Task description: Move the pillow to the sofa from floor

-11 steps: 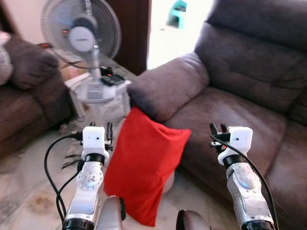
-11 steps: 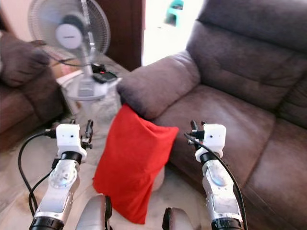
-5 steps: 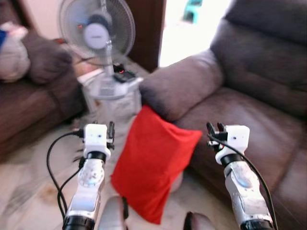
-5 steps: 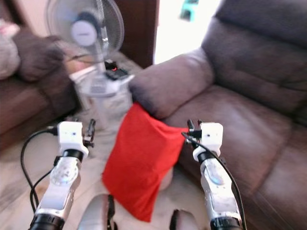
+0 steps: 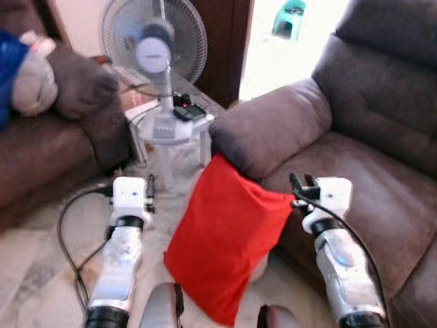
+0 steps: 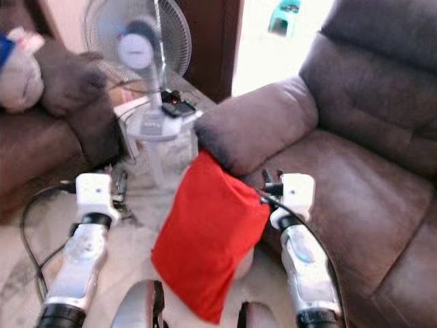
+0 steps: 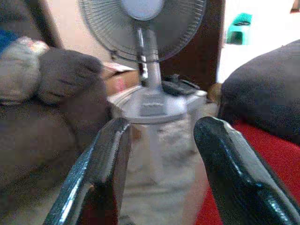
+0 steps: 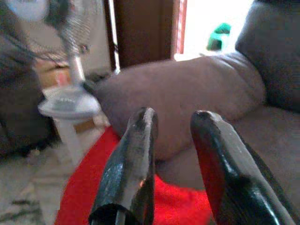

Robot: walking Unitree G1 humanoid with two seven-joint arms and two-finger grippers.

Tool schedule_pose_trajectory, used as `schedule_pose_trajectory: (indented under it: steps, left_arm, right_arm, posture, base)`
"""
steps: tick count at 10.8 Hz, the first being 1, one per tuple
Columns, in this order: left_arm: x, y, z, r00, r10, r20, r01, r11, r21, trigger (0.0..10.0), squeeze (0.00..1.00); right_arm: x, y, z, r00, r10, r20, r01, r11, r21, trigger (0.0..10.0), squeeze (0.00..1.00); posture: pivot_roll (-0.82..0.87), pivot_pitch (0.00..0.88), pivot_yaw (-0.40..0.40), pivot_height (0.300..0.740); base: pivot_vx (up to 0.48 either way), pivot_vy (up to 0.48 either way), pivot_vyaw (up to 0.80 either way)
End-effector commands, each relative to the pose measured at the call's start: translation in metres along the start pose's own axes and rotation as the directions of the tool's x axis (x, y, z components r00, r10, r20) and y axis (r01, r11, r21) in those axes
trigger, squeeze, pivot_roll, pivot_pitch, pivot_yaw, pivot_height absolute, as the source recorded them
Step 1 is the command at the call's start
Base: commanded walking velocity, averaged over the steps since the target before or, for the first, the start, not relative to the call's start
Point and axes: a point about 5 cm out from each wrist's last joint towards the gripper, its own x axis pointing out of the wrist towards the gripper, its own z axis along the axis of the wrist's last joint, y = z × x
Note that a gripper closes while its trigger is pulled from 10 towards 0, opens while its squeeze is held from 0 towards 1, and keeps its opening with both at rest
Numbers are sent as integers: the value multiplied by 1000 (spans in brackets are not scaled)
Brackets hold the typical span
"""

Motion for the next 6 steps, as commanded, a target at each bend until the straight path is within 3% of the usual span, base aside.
schedule_pose_trajectory:
  steps: [1, 6]
  left_arm:
    - [2, 3, 2, 1000, 3, -2, -3, 1000, 11, 10000, 0]
    - [2, 2, 2, 1000, -6, -2, 6, 1000, 9, 10000, 0]
  right_arm:
    - [3, 2, 6, 1000, 5, 20, -5, 1000, 15, 10000, 0]
    - [2, 3, 4, 1000, 3, 8, -3, 1000, 11, 10000, 0]
  posture:
    - [3, 33, -54, 626]
    - [4, 33, -54, 626]
  base:
    - [251, 0, 0]
    - [297, 0, 0]
